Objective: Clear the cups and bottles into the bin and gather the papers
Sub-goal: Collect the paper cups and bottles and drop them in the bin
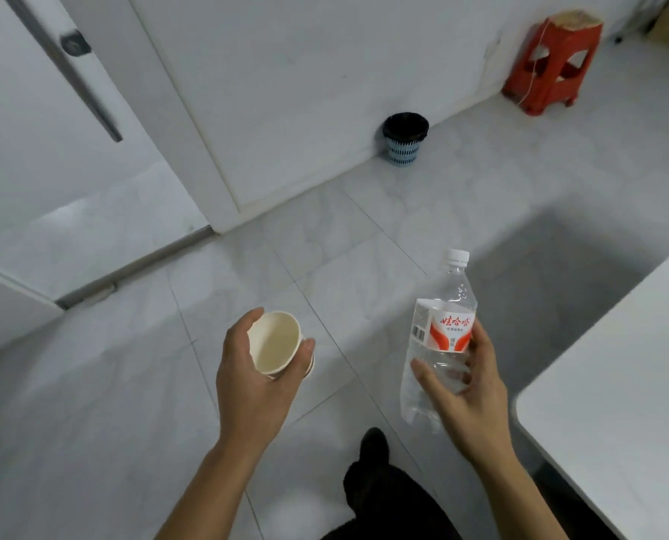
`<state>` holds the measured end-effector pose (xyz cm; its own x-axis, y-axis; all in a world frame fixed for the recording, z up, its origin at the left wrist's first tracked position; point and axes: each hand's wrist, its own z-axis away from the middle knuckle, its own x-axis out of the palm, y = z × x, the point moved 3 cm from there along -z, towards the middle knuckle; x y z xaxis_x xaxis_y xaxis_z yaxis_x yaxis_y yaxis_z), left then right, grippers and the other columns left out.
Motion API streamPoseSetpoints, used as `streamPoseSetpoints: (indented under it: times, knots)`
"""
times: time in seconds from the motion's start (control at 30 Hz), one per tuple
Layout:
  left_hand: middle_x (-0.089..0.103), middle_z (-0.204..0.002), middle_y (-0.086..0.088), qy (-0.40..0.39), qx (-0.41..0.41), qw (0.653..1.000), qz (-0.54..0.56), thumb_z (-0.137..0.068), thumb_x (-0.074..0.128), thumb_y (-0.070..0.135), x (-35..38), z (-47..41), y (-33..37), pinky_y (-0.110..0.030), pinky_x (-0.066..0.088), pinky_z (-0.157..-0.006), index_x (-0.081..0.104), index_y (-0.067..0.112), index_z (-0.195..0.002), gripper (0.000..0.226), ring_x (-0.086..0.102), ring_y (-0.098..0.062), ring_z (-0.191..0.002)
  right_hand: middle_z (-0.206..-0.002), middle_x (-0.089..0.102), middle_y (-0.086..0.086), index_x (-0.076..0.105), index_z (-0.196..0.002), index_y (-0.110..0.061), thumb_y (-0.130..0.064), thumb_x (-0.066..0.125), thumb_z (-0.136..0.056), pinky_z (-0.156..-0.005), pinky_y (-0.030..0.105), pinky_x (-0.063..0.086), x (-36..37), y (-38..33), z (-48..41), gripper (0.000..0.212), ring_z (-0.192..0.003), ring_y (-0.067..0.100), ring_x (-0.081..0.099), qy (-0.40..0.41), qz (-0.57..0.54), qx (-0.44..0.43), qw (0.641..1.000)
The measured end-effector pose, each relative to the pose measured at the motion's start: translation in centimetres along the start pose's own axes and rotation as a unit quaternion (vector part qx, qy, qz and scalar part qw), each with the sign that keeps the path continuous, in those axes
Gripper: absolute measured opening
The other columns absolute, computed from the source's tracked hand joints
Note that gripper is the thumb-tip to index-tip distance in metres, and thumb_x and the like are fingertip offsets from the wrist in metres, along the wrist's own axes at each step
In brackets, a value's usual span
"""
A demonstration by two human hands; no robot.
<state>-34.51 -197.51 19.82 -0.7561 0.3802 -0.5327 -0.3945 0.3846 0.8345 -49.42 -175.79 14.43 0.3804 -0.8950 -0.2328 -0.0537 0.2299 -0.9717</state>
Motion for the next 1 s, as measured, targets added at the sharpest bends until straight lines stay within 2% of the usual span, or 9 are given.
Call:
streamPoseSetpoints:
  times: [0.1, 0.27, 0.4, 0.5, 0.63, 0.7, 0.8, 0.87, 1.0]
  knots:
    - [0.051, -0.121, 0.018, 0.003, 0.022, 1.000, 0.007, -0.063, 0.073, 0.058, 2.7, -8.9, 2.8, 0.003, 0.033, -0.077, 0.049, 0.028, -0.133, 0.079, 0.043, 0.010, -0.101, -0.111, 0.055, -0.048, 0.034, -0.148, -0.032, -0.029, 0.081, -0.077, -0.071, 0.006, 0.050, 1.2, -2.8, -9.4, 0.086, -0.102, -0.014, 0.060, -0.001, 0.006, -0.028, 1.000]
    - [0.052, -0.122, 0.018, 0.024, 0.018, 0.999, 0.028, -0.066, 0.076, 0.054, 8.0, -21.5, 5.0, -0.005, 0.036, -0.081, 0.049, 0.028, -0.132, 0.076, 0.045, 0.006, -0.104, -0.110, 0.055, -0.047, 0.034, -0.146, -0.034, -0.022, 0.080, -0.080, -0.071, 0.003, 0.048, 3.1, -5.8, -23.6, 0.082, -0.102, -0.013, 0.061, -0.008, 0.016, -0.035, 0.999]
    - [0.053, -0.123, 0.016, 0.026, -0.003, 0.999, 0.040, -0.065, 0.075, 0.056, 14.7, -31.8, 4.0, -0.019, 0.039, -0.085, 0.050, 0.028, -0.131, 0.076, 0.048, -0.001, -0.107, -0.109, 0.057, -0.045, 0.035, -0.147, -0.033, -0.022, 0.080, -0.080, -0.070, 0.006, 0.051, 5.5, -4.7, -35.3, 0.082, -0.101, -0.011, 0.062, 0.006, 0.031, -0.016, 0.999]
    - [0.054, -0.124, 0.016, 0.028, -0.015, 0.998, 0.056, -0.063, 0.074, 0.057, 20.0, -40.7, 3.8, -0.020, 0.038, -0.088, 0.050, 0.027, -0.131, 0.079, 0.049, -0.002, -0.109, -0.111, 0.056, -0.045, 0.034, -0.147, -0.035, -0.026, 0.081, -0.079, -0.074, 0.014, 0.054, 7.6, -4.1, -45.2, 0.083, -0.103, -0.010, 0.062, 0.014, 0.048, -0.010, 0.999]
    - [0.054, -0.124, 0.016, 0.014, -0.012, 0.998, 0.064, -0.063, 0.074, 0.057, 25.6, -52.8, 5.9, -0.004, 0.033, -0.083, 0.052, 0.025, -0.131, 0.078, 0.048, 0.001, -0.108, -0.109, 0.054, -0.046, 0.033, -0.144, -0.042, -0.034, 0.081, -0.077, -0.082, 0.023, 0.052, 8.7, -6.2, -57.8, 0.083, -0.100, -0.004, 0.062, 0.024, 0.074, -0.001, 0.997]
    - [0.055, -0.123, 0.016, -0.006, 0.007, 0.998, 0.061, -0.062, 0.073, 0.058, 28.7, -59.3, 8.5, -0.002, 0.033, -0.082, 0.052, 0.025, -0.131, 0.079, 0.048, 0.002, -0.108, -0.109, 0.052, -0.048, 0.031, -0.146, -0.042, -0.037, 0.081, -0.076, -0.082, 0.024, 0.051, 8.3, -8.1, -64.0, 0.086, -0.101, -0.002, 0.060, 0.045, 0.079, -0.012, 0.996]
    - [0.054, -0.119, 0.020, -0.054, 0.032, 0.996, 0.062, -0.062, 0.073, 0.059, 33.9, -67.4, 12.1, 0.002, 0.032, -0.083, 0.052, 0.025, -0.131, 0.080, 0.047, 0.005, -0.106, -0.108, 0.048, -0.055, 0.031, -0.147, -0.039, -0.035, 0.080, -0.077, -0.081, 0.019, 0.047, 6.9, -9.0, -72.1, 0.086, -0.101, -0.010, 0.058, 0.082, 0.069, 0.004, 0.994]
    - [0.053, -0.117, 0.024, -0.081, 0.047, 0.994, 0.060, -0.063, 0.073, 0.058, 38.0, -72.1, 14.2, 0.000, 0.033, -0.084, 0.051, 0.025, -0.131, 0.079, 0.047, 0.006, -0.106, -0.108, 0.049, -0.054, 0.032, -0.147, -0.037, -0.032, 0.081, -0.078, -0.081, 0.019, 0.049, 5.9, -8.3, -76.9, 0.085, -0.102, -0.015, 0.057, 0.111, 0.057, 0.018, 0.992]
    - [0.054, -0.122, 0.019, -0.099, 0.053, 0.993, 0.045, -0.063, 0.073, 0.059, 47.6, -81.0, 16.0, -0.009, 0.036, -0.087, 0.051, 0.026, -0.131, 0.079, 0.049, 0.002, -0.109, -0.109, 0.054, -0.047, 0.033, -0.148, -0.035, -0.030, 0.081, -0.078, -0.085, 0.040, 0.059, 5.0, -4.9, -87.8, 0.085, -0.103, -0.006, 0.061, 0.140, 0.032, 0.067, 0.987]
